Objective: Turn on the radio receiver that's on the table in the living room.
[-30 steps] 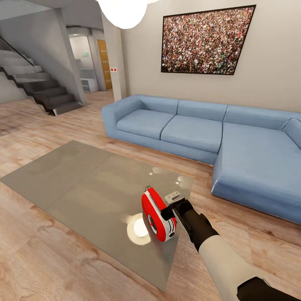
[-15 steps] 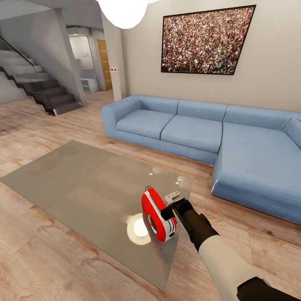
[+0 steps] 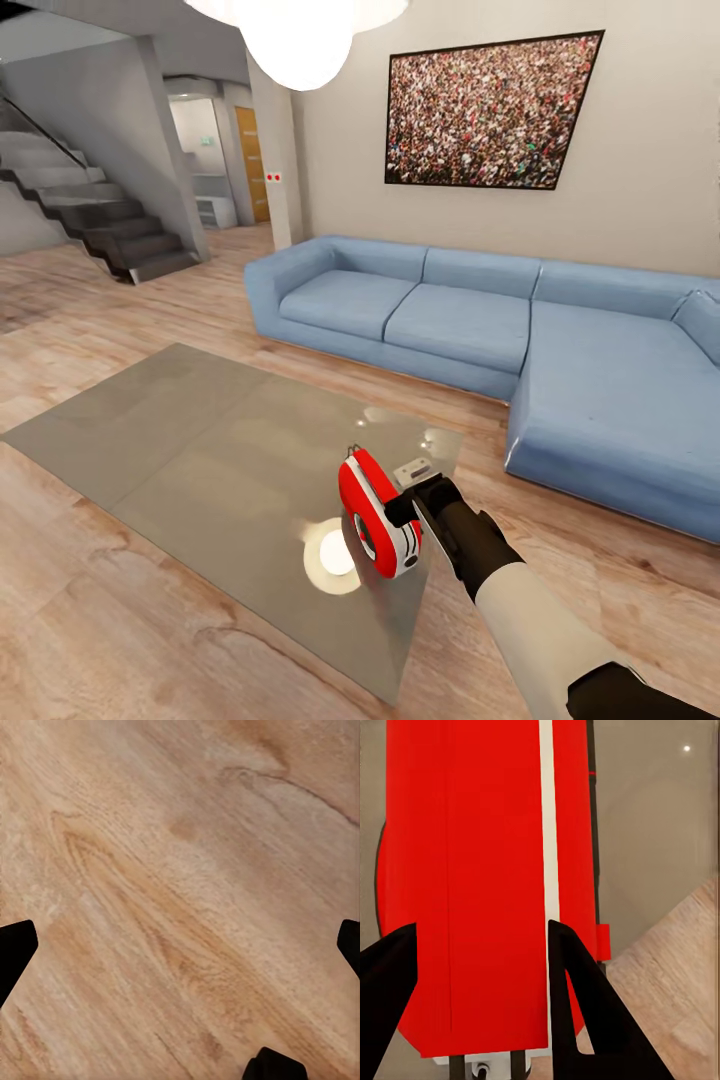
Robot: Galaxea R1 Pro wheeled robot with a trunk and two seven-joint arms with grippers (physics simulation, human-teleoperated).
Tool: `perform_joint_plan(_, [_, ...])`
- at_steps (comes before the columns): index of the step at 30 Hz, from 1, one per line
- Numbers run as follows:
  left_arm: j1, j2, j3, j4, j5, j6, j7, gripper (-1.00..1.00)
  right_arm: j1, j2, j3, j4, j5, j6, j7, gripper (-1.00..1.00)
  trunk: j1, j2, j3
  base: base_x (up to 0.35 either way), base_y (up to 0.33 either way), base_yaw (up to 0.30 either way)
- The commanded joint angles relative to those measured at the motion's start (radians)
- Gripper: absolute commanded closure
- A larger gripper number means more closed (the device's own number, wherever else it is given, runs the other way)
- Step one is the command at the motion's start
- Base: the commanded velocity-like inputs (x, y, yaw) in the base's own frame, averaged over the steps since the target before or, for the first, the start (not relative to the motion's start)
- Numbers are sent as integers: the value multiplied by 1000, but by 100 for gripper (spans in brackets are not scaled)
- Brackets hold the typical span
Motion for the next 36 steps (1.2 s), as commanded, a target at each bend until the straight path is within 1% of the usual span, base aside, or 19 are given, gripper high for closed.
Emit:
perform_joint_plan(1, [0,0,0,0,0,0,0,-100,0,0,0,0,-1,0,0,100,-4,7,5,0,0,0])
perform_joint_plan(33, [0,2,1,0,0,0,2,-100,0,0,0,0,-2,0,0,100,-127,231,157,0,0,0])
perform_joint_plan(36, [0,2,2,0,0,-1,2,-100,1,0,0,0,0,0,0,100,-127,231,160,0,0,0])
